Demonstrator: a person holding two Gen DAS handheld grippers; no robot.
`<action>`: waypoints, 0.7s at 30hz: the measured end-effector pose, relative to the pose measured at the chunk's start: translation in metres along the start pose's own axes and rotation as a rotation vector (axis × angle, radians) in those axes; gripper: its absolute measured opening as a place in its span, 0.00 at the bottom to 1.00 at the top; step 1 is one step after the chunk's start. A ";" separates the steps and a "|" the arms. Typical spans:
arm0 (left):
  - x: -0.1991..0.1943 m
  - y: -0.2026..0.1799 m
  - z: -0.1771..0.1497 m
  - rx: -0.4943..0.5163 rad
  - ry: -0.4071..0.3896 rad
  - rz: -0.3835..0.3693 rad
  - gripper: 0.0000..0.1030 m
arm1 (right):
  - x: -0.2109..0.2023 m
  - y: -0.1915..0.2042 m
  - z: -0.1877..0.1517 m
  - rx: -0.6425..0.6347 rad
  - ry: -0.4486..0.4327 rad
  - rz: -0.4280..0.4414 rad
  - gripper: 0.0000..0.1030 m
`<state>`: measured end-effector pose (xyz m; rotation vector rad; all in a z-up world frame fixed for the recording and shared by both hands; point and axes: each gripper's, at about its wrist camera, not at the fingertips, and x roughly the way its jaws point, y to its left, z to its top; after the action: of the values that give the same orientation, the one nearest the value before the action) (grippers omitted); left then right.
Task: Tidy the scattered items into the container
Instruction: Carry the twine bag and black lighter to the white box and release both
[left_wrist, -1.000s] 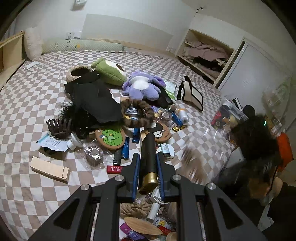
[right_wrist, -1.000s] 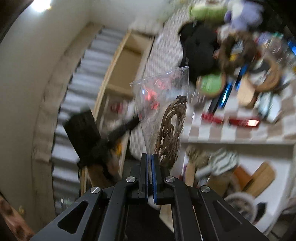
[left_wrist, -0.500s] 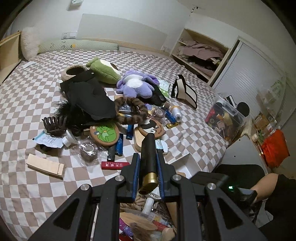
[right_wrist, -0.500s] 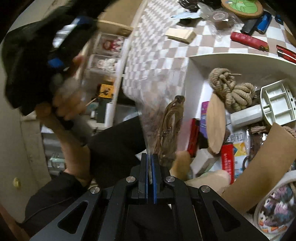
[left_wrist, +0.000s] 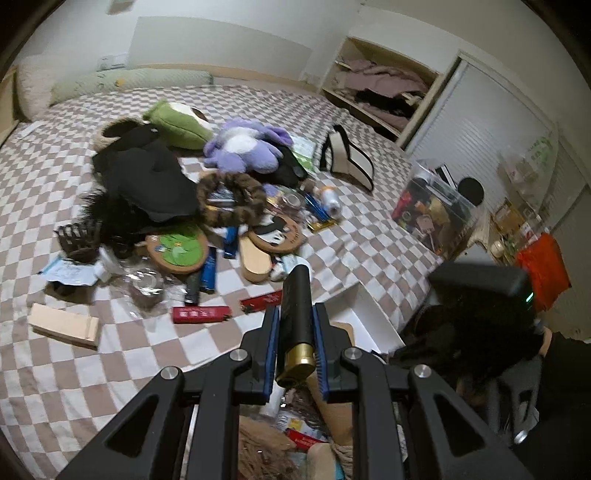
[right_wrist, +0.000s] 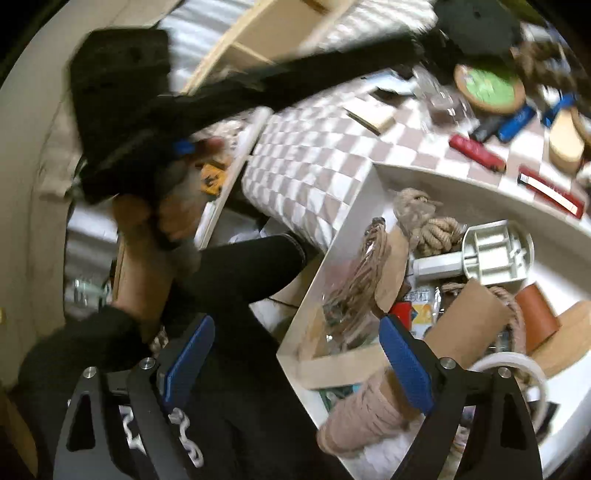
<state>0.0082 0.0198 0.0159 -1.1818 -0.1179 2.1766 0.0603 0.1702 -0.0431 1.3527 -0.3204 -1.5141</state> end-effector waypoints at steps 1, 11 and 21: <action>0.005 -0.003 0.000 0.006 0.012 -0.006 0.17 | -0.007 0.001 -0.001 -0.009 -0.018 -0.010 0.88; 0.073 -0.032 -0.008 0.065 0.189 -0.037 0.17 | -0.051 -0.037 0.004 0.136 -0.091 -0.250 0.88; 0.115 -0.047 -0.014 0.108 0.294 -0.048 0.17 | -0.058 -0.058 -0.007 0.195 -0.092 -0.283 0.88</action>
<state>-0.0014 0.1202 -0.0579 -1.4057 0.0948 1.9191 0.0275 0.2450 -0.0562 1.5338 -0.3531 -1.8208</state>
